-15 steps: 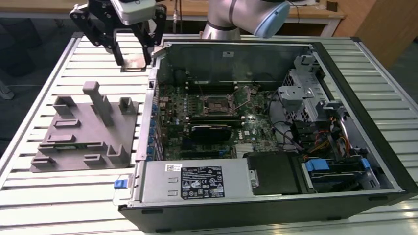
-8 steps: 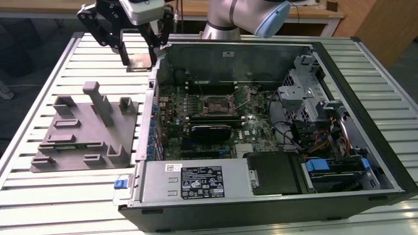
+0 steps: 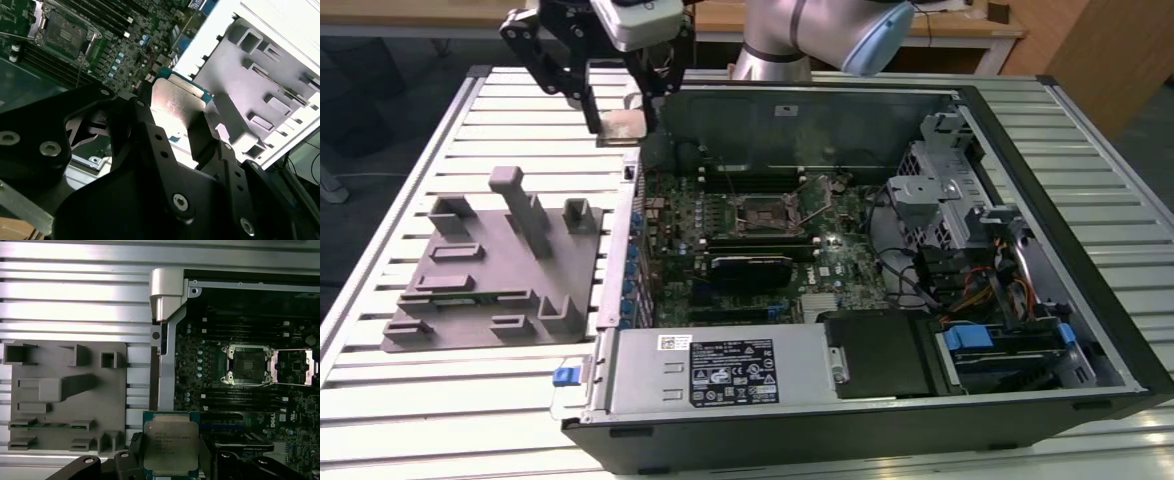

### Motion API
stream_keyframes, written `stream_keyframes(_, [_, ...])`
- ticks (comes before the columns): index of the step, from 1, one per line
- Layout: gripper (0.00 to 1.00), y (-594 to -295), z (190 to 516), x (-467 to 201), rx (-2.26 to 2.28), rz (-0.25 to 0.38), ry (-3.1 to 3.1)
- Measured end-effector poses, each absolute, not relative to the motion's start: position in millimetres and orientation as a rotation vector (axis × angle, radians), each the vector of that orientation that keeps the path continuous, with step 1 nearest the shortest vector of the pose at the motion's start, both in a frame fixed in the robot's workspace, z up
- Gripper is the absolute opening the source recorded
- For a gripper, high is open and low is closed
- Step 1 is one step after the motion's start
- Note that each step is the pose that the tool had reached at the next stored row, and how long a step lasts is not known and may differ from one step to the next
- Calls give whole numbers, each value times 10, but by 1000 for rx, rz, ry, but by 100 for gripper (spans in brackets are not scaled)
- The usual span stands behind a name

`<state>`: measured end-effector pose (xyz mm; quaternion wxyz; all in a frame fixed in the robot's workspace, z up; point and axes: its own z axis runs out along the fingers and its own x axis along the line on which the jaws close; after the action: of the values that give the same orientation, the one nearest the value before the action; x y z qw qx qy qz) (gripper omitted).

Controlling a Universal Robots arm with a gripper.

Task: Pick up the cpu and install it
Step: 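Pick up the cpu and move it towards the insertion slot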

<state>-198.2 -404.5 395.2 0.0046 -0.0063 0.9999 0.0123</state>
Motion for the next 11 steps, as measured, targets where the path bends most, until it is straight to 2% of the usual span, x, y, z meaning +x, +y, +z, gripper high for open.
stream_keyframes(11, [53, -4031, 3943, -1490, -19, 38, 3132])
